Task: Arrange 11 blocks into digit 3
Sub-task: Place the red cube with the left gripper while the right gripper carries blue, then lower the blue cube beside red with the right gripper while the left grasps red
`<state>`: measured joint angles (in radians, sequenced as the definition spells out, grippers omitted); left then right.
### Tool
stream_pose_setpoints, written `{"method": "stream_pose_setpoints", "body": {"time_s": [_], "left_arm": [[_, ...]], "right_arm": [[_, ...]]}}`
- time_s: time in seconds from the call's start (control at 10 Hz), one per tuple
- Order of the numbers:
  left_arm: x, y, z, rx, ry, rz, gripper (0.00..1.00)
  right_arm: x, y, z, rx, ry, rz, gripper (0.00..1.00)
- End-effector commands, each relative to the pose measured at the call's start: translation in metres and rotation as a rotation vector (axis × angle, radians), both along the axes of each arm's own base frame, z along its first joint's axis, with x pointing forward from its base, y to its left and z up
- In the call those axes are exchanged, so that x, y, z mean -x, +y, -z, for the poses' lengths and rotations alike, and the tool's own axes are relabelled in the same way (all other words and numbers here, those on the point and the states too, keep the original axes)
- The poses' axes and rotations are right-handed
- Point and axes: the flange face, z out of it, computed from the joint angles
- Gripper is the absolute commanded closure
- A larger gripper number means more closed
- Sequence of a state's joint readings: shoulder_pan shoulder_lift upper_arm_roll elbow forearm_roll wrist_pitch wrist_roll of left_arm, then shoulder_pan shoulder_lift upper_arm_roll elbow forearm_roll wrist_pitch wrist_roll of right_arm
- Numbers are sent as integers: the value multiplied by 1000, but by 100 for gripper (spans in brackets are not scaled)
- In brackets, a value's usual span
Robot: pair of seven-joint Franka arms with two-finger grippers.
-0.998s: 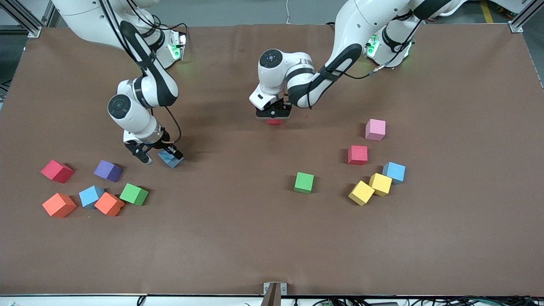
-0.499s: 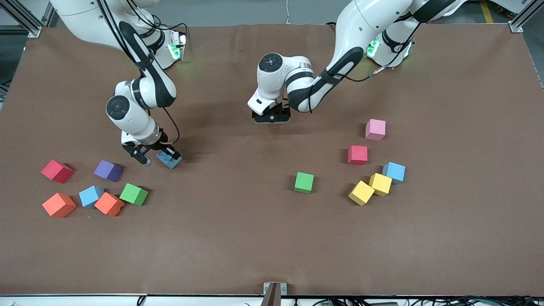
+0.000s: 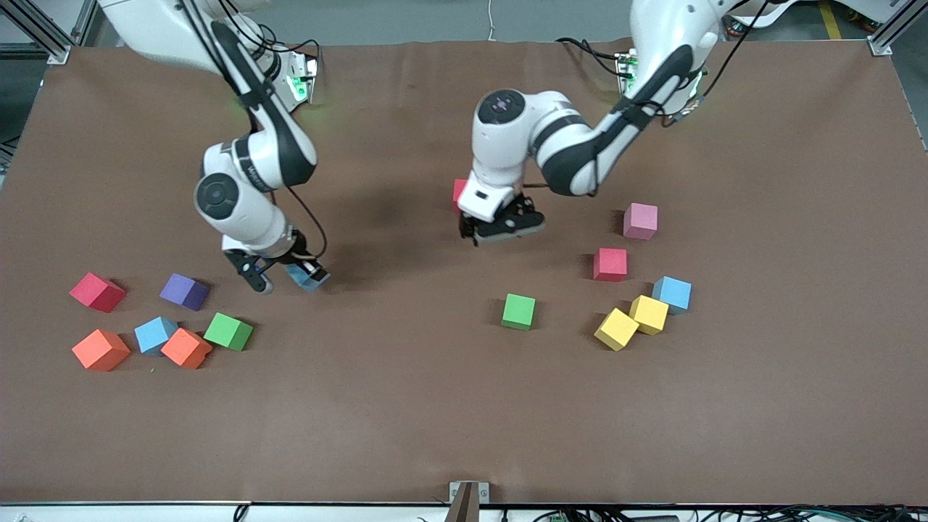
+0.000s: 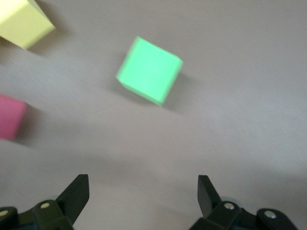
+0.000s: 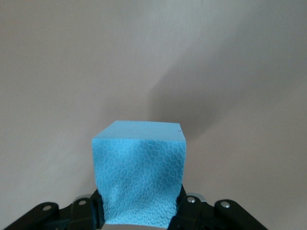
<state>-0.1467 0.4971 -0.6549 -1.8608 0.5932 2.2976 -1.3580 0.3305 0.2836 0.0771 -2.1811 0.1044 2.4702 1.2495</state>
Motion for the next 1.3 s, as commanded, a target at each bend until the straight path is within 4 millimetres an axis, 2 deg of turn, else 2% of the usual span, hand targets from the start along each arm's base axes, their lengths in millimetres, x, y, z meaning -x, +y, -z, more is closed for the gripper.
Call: {"method": "stream_pose_setpoints", "body": {"time_s": [0.0,0.2,0.3,0.4,0.6,0.9,1.0,1.2], "left_arm": [[-35,67,-5,-6,41,20,0],[-63,123,-2,-26,81,71,0],[-65,148,11,-48,112,106,0],[-67,165,22,-57,139,146,0],[-68,184,40,-61,180,188,0],[-51,213,67,-69,223,216,0],[-41,212,74,-39,207,232,0],[-34,214,83,-13,202,235,0]], "right_arm": [[28,58,-1,9,19,155,85],[62,116,-5,13,38,387,85],[81,142,-7,14,45,463,85],[99,164,-7,15,51,523,85],[136,202,-6,16,58,616,85],[167,232,-2,-1,50,658,84],[180,241,11,14,55,653,84],[185,245,14,19,52,643,83]]}}
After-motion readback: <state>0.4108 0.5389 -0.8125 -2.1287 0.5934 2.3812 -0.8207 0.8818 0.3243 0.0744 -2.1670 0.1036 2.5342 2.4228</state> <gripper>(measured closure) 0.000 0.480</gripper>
